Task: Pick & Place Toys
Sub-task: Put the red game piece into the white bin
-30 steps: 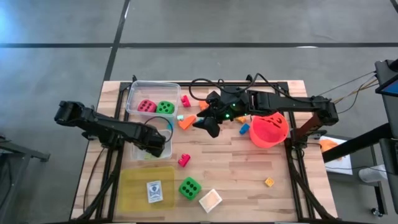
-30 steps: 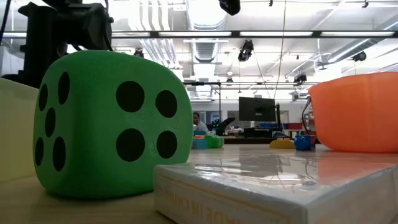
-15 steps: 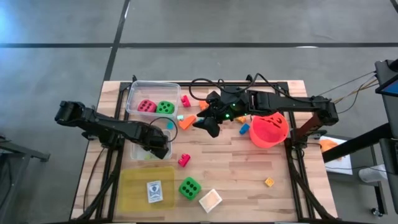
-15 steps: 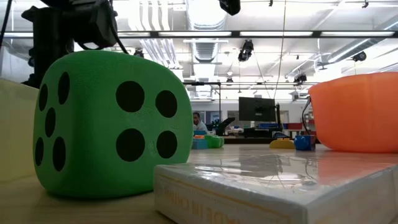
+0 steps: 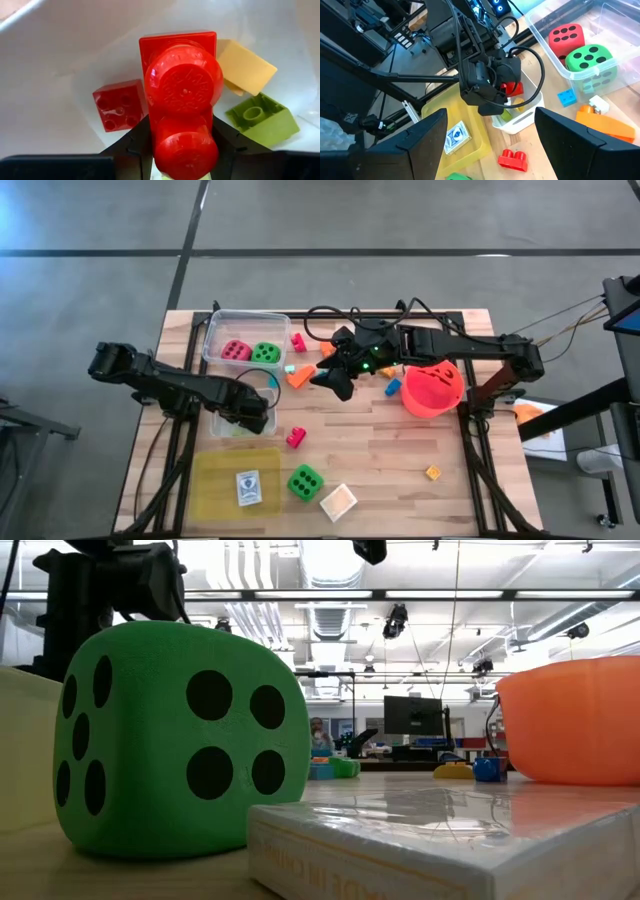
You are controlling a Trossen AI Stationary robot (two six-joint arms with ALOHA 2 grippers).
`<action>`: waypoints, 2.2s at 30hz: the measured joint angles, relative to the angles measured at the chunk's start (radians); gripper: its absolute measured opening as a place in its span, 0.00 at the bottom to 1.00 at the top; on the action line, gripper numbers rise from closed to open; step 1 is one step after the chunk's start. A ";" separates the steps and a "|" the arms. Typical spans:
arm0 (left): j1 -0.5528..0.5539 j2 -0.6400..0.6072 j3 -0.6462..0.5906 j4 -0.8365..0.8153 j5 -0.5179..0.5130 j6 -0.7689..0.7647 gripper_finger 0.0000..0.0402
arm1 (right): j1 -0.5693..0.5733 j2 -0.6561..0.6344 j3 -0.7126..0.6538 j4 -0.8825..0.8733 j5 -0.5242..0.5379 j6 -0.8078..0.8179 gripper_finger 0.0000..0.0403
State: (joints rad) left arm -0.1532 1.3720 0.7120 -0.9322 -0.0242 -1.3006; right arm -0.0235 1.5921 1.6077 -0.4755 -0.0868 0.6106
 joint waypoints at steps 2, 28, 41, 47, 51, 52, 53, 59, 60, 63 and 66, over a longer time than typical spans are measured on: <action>0.000 0.000 0.000 0.007 0.002 -0.007 0.31 | 0.000 0.000 0.000 0.000 0.000 0.000 0.73; 0.000 0.024 -0.092 0.139 0.051 -0.054 0.31 | 0.000 0.000 0.000 -0.005 0.000 -0.001 0.73; 0.000 0.024 -0.094 0.140 0.067 -0.035 0.47 | 0.000 0.000 0.000 -0.008 0.000 -0.001 0.73; 0.000 0.019 -0.095 0.139 0.071 -0.034 0.58 | 0.000 0.000 0.000 -0.008 0.000 -0.001 0.73; 0.000 0.018 -0.087 0.126 0.075 -0.022 0.58 | 0.000 0.000 0.000 -0.008 0.000 -0.001 0.73; 0.000 0.018 -0.083 0.122 0.077 -0.013 0.58 | 0.000 0.000 0.000 -0.008 0.000 -0.001 0.73; 0.000 0.018 -0.079 0.119 0.078 -0.004 0.58 | 0.000 0.000 0.000 -0.008 0.000 -0.001 0.73; 0.000 0.017 -0.038 0.109 0.094 0.020 0.58 | 0.000 0.000 0.000 -0.016 0.000 -0.001 0.73; 0.000 0.016 -0.027 0.102 0.095 0.026 0.58 | 0.000 0.000 0.000 -0.017 0.000 -0.001 0.73; 0.000 0.010 0.006 0.072 0.094 0.044 0.58 | 0.000 0.000 0.000 -0.019 0.000 -0.001 0.73; 0.000 -0.002 0.030 0.008 0.087 0.048 0.58 | 0.000 0.000 0.000 -0.019 0.000 -0.001 0.73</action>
State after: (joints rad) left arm -0.1532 1.3695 0.7419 -0.9239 0.0626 -1.2526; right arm -0.0236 1.5917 1.6077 -0.4948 -0.0872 0.6098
